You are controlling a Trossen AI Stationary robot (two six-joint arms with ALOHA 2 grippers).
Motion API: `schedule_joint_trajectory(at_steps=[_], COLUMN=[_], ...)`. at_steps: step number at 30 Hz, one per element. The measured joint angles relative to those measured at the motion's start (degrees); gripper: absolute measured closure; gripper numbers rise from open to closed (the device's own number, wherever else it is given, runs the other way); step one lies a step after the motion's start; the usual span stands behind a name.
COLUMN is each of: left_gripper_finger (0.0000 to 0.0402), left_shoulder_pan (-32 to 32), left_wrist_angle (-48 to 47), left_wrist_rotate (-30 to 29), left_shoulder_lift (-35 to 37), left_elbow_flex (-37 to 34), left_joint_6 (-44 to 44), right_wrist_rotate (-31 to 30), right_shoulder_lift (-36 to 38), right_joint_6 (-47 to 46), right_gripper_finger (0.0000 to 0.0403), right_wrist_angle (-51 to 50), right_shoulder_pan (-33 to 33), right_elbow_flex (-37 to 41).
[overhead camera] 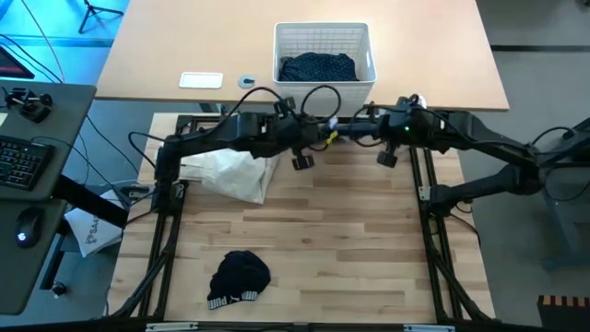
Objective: Fold laundry
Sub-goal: Fold the blue shorts
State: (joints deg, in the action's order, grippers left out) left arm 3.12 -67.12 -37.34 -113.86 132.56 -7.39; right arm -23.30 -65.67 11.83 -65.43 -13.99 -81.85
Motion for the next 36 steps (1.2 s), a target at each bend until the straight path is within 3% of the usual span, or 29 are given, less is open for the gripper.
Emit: schedule_joint_trajectory(at_steps=[4,8,16,21,27,31,36], left_gripper_finger=[0.0388,0.0398,0.0395,0.0395,0.0379,0.0362,0.0355], left_shoulder_pan=[-1.1,-3.0,-10.3,-14.5,-15.9,-15.2,-14.1], left_wrist_angle=[0.8,2.9,25.5,27.9,25.7,21.9,22.2], left_wrist_rotate=[6.6,11.8,27.4,32.7,44.1,52.0,49.6], left_shoulder_lift=[0.2,0.0,-0.1,-0.1,0.4,1.1,0.9], left_elbow_flex=[-5.7,-18.6,-43.2,-45.8,-43.0,-39.2,-39.1], left_joint_6=[3.9,9.6,21.6,29.3,31.5,34.1,36.0], right_wrist_rotate=[10.1,14.3,34.0,45.8,60.0,57.6,40.1], right_shoulder_lift=[0.0,1.3,1.6,1.6,1.6,1.6,1.6], right_joint_6=[-4.5,-8.9,-25.2,-36.6,-36.3,-36.7,-36.3], right_gripper_finger=[0.0402,0.0402,0.0386,0.0316,0.0245,0.023,0.024], right_wrist_angle=[1.7,8.0,35.6,48.4,46.7,43.4,46.6], right_shoulder_pan=[0.1,2.3,9.5,14.5,15.0,14.4,13.5], right_elbow_flex=[7.1,21.0,48.3,56.9,55.0,51.2,50.3])
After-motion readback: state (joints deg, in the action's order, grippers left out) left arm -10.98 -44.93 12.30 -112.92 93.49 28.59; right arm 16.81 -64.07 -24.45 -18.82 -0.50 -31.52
